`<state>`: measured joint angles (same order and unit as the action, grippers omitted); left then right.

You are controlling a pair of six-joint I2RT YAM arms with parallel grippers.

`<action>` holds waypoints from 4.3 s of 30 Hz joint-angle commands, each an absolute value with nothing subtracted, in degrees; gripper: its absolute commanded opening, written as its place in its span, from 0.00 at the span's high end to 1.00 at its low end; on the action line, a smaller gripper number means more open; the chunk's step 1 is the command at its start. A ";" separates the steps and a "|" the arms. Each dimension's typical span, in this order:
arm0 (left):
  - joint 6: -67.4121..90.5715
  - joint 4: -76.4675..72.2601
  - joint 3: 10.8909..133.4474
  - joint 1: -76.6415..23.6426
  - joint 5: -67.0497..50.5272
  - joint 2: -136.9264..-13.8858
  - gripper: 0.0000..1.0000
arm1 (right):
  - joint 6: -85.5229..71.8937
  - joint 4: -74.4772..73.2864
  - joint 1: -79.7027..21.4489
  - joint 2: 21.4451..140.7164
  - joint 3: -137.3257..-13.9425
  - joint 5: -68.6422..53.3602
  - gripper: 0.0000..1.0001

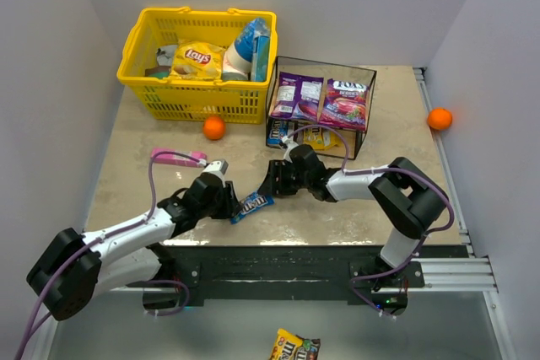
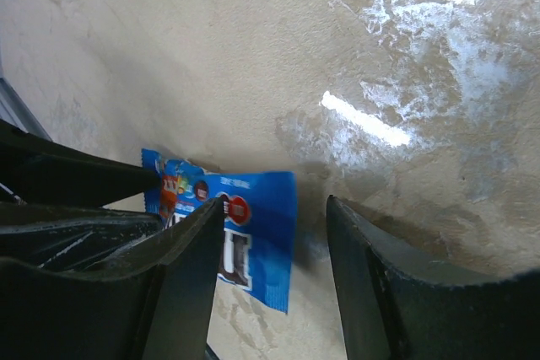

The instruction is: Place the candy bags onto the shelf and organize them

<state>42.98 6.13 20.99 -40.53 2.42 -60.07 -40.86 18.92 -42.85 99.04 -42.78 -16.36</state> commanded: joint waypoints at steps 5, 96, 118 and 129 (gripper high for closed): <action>44.56 7.56 21.01 -40.61 7.11 -64.25 0.59 | -38.06 18.46 -43.51 99.49 -43.51 -18.81 0.45; 41.31 18.99 30.41 -40.61 18.54 -45.44 0.00 | -114.25 1.14 -35.86 56.77 -25.57 61.96 1.00; 40.52 19.95 31.64 -40.61 19.25 -46.14 0.00 | -128.87 4.72 -32.61 78.56 -32.96 66.27 1.00; 40.17 19.51 32.17 -40.61 19.25 -48.16 0.00 | -116.11 18.36 -26.11 85.07 -33.40 61.70 1.00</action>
